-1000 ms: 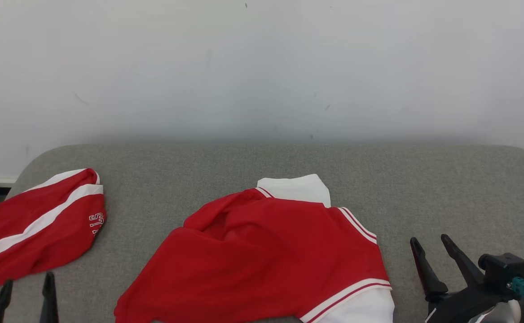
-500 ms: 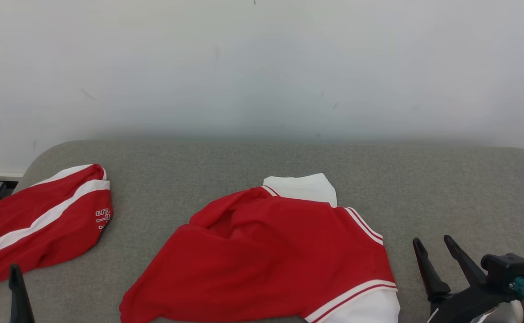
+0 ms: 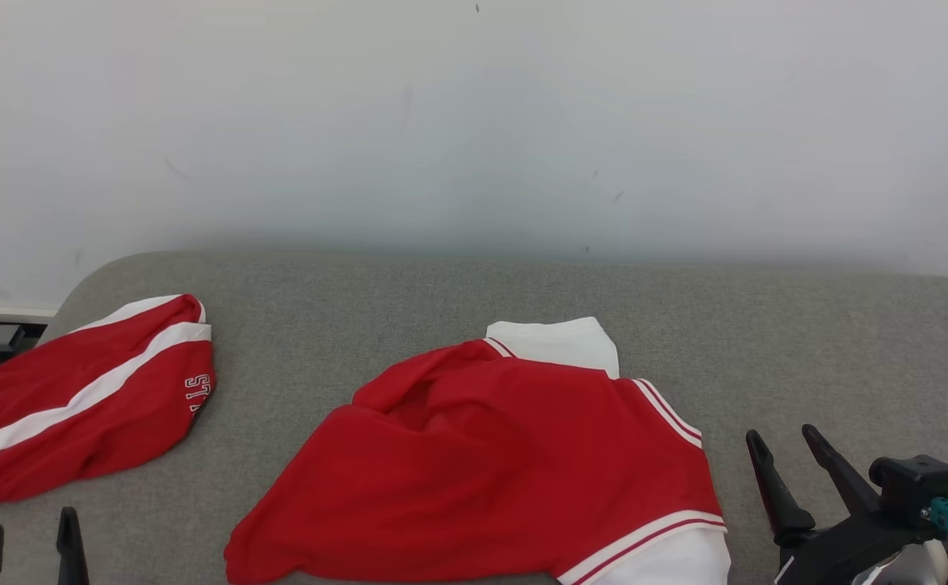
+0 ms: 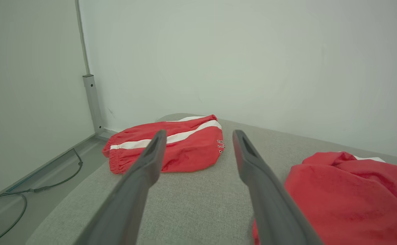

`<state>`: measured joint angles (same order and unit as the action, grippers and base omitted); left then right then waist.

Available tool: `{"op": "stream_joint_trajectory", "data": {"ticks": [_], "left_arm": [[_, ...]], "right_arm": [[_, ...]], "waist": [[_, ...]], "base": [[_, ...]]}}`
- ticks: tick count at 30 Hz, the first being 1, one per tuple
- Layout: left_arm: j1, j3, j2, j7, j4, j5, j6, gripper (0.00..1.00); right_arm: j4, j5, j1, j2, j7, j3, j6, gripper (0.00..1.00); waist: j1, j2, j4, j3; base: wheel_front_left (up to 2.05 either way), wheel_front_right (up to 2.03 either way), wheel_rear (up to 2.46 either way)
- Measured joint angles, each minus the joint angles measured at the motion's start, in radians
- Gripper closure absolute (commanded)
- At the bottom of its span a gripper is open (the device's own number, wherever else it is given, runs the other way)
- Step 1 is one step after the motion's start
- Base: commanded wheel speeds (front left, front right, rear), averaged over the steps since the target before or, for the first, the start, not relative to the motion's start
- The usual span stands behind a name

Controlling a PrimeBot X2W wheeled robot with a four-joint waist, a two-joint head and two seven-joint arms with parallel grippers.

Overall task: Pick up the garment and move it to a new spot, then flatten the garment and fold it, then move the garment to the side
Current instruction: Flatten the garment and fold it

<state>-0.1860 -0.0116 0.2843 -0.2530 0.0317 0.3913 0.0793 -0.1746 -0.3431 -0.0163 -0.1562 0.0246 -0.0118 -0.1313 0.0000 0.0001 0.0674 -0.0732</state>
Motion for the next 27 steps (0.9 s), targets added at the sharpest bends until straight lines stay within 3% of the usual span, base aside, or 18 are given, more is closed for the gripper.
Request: {"op": "stream_joint_trajectory", "data": {"ticks": [5,12,27], "left_arm": [[-0.005,0.032,0.033,0.046,0.016,-0.036,0.0,0.0],[-0.006,0.055,0.037,0.091,0.014,-0.034,-0.009,0.0],[-0.018,0.084,0.063,0.173,-0.037,-0.034,-0.007,0.0]], "right_arm": [[0.002,0.001,0.0,0.002,-0.009,-0.006,0.0,0.0],[0.001,0.005,-0.005,0.004,-0.08,-0.007,0.0,0.0],[0.026,0.008,-0.014,0.013,-0.127,-0.016,0.0,0.0]], "waist": [[0.0,0.0,-0.008,0.001],[0.0,0.0,-0.018,0.0],[0.0,0.0,-0.038,0.006]], "base": [[0.0,0.0,0.0],[0.0,0.0,0.0],[0.0,0.0,0.0]]}}
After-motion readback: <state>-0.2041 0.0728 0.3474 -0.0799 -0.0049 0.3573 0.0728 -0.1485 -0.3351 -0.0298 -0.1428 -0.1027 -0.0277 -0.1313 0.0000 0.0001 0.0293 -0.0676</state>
